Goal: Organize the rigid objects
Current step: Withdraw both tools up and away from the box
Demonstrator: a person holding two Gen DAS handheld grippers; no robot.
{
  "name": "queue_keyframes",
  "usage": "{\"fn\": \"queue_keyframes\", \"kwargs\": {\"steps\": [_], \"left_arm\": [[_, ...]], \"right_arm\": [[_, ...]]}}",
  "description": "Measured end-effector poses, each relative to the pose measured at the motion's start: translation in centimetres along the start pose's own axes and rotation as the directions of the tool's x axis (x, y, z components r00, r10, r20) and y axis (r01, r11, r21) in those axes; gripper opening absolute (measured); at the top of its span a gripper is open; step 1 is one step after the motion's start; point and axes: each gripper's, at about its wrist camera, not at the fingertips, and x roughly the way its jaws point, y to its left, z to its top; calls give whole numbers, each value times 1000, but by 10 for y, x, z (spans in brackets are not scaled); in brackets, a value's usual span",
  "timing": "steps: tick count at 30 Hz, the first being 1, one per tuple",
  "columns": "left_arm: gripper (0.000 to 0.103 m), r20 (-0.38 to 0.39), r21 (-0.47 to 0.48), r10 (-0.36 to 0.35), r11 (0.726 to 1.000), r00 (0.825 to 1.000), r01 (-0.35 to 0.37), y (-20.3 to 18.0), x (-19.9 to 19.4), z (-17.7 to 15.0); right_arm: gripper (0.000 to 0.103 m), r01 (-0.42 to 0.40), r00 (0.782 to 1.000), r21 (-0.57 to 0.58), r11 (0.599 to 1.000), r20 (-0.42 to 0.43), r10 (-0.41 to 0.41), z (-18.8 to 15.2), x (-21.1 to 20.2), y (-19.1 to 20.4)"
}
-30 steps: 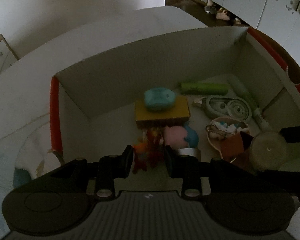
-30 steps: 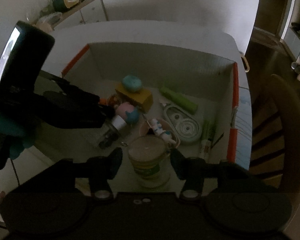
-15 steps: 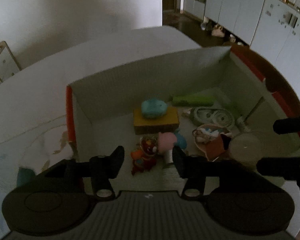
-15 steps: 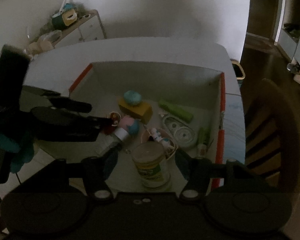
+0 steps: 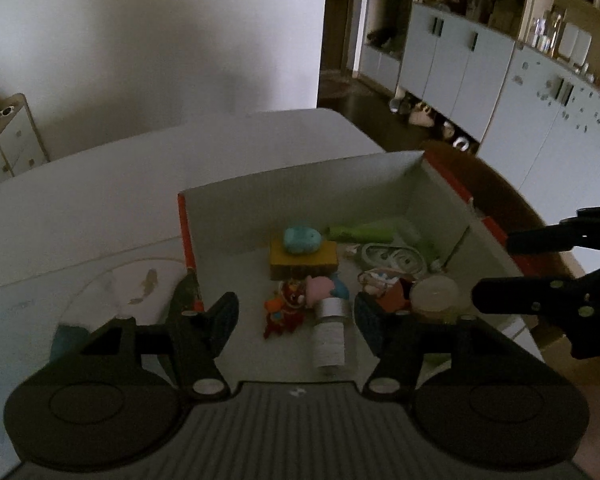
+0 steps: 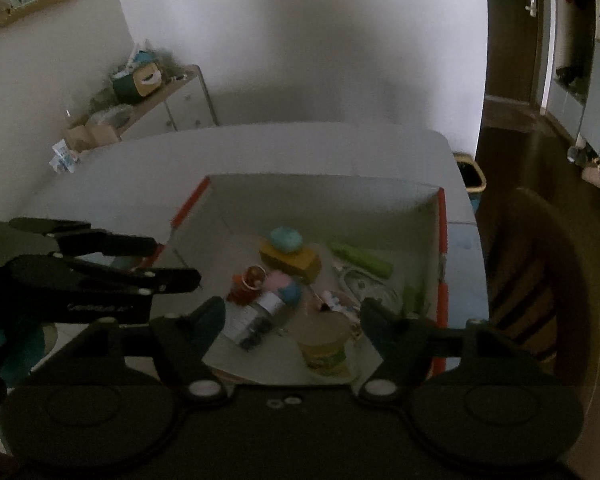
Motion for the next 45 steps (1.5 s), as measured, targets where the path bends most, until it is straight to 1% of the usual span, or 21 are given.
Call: {"fn": "queue_keyframes", "kwargs": {"steps": [3,6,8,9,10,15,17,19,26,29,32,37,40,45], "left_arm": [[63,24,-9,-12,1000,1000,13,4,-13,-4],[64,39,-5,-25,1000,999,25,10,-25,-7],[66,52,1,-27,1000,998,27,13,-32,-9],[69,60,5,-34,999,998,33,16,-35,-10],[70,67,9,-43,999,997,42,18,-39,-11],[70,96,43,-78,996,992,74,26,-54,-17],[73,102,53,-90,995,991,85,29,-59,-19],[79,109,59,-108,993,988,102,32,-64,-21],[82,111,84,-155,986,982,146,38,-74,-28],[83,109,98,-147,986,983,137,37,-78,-34],[85,97,113,-164,982,982,152,37,-81,-39],[85,107,136,-168,979,980,154,39,-89,-47],[85,111,130,-171,979,979,156,43,-93,-50],[85,103,109,-194,977,976,183,50,-96,-54]], "right_arm": [[81,0,1000,17,1000,28,-1,-1,-5,6],[86,14,998,33,999,58,-16,-2,-10,12],[87,17,997,45,999,79,-21,-4,-13,15],[88,19,996,49,999,90,-23,-5,-15,17],[90,24,994,54,998,104,-29,-6,-17,20],[96,30,984,96,995,170,-46,-12,-28,34],[99,32,981,116,993,186,-53,-15,-31,40],[101,34,977,134,990,204,-62,-16,-34,45],[103,78,961,159,984,249,-116,-27,-47,65],[103,95,955,170,981,261,-138,-33,-52,73],[103,106,951,183,977,267,-153,-38,-56,79],[103,127,947,202,971,267,-179,-46,-59,89],[103,133,945,211,968,267,-188,-50,-61,96],[103,137,943,220,966,269,-195,-56,-65,106]]}}
